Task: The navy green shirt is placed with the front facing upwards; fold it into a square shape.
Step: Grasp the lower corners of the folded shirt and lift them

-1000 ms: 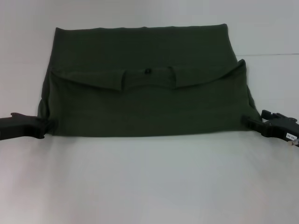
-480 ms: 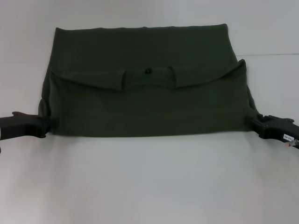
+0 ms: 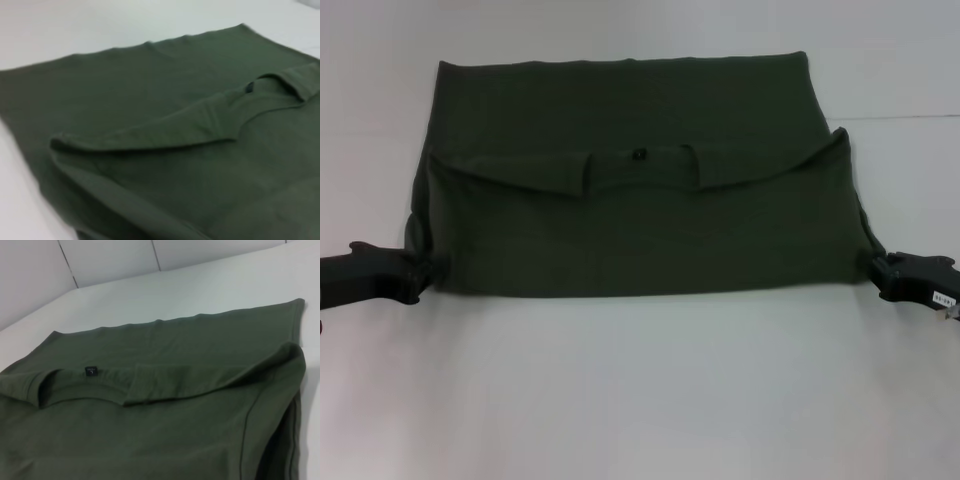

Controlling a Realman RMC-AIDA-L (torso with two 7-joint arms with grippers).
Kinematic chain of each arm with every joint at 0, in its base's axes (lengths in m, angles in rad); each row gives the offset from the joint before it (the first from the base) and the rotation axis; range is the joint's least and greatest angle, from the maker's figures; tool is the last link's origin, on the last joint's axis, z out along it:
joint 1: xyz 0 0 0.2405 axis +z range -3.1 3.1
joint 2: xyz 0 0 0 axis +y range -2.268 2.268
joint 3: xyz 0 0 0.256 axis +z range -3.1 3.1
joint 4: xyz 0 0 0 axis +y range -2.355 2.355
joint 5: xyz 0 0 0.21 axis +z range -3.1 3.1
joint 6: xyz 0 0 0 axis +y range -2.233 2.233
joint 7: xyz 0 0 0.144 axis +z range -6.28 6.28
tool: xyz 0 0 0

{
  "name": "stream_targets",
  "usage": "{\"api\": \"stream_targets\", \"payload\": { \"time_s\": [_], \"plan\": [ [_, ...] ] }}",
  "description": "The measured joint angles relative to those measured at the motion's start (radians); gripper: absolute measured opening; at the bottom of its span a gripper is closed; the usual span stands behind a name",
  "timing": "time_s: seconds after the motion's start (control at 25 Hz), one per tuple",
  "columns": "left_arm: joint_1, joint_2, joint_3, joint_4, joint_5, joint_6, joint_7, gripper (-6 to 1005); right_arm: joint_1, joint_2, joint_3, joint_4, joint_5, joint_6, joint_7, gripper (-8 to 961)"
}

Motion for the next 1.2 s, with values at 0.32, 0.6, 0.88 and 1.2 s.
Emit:
{"api": "stream_targets", "payload": {
  "time_s": [0.32,0.6,0.88,1.2],
  "plan": [
    [0.075,-0.012,-0.004,0.053,-0.064,0.096,0.127,67,-0.059,0.002,0.001,-0.003,0.000,-0.105,-0.096,45],
    [0.162,-0.040,-0.066,0.154,-0.075,0.246,0.213,74,-0.138,0.004,0.012,0.008,0.006,-0.214,-0.213,46],
    [0.238,-0.050,-0.202,0.162,-0.074,0.451,0.446,82,-0.221,0.007,0.012,0.012,0.006,-0.300,-0.310,46],
    [0.324,-0.068,-0.223,0.166,-0.066,0.545,0.627,90,-0.320,0.006,0.013,0.013,0.007,-0.416,-0.435,45]
  ]
}}
